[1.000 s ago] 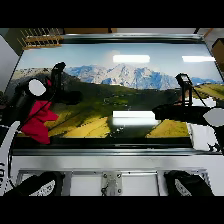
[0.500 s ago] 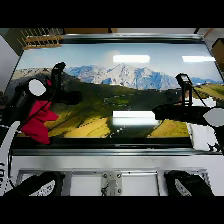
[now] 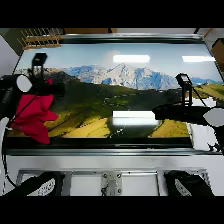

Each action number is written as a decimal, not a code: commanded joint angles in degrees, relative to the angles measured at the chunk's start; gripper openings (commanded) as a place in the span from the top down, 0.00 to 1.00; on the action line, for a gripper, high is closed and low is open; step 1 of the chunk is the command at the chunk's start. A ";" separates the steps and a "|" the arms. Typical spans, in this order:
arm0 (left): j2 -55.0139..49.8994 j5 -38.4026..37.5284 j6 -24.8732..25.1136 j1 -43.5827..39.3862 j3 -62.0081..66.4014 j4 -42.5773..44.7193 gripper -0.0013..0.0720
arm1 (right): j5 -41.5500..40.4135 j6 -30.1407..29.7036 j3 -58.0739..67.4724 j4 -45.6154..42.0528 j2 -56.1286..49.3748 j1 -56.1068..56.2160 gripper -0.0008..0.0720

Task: Fold the clothes and pants, and hang the long-sleeved shirts on hangers.

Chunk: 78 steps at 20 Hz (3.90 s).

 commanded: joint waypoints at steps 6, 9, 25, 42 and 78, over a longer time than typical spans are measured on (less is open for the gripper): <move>-10.23 1.38 -5.25 24.28 -1.22 10.49 0.00 | 0.00 0.00 -0.02 0.00 -0.04 0.04 0.96; -14.25 4.52 -5.33 27.52 -1.22 10.47 0.00 | 0.00 0.00 -0.02 0.00 -0.04 0.04 0.96; 0.07 2.60 -7.10 2.29 0.00 -3.08 0.97 | -0.13 0.00 -0.02 0.04 -0.17 0.04 0.96; 5.03 1.22 -20.11 -28.81 -7.39 -2.99 0.05 | -2.32 -0.15 0.90 6.03 3.93 -16.50 0.96; -9.38 3.82 -9.25 2.84 -8.39 -25.00 0.97 | -10.14 -0.24 15.96 9.27 -49.53 -15.13 0.15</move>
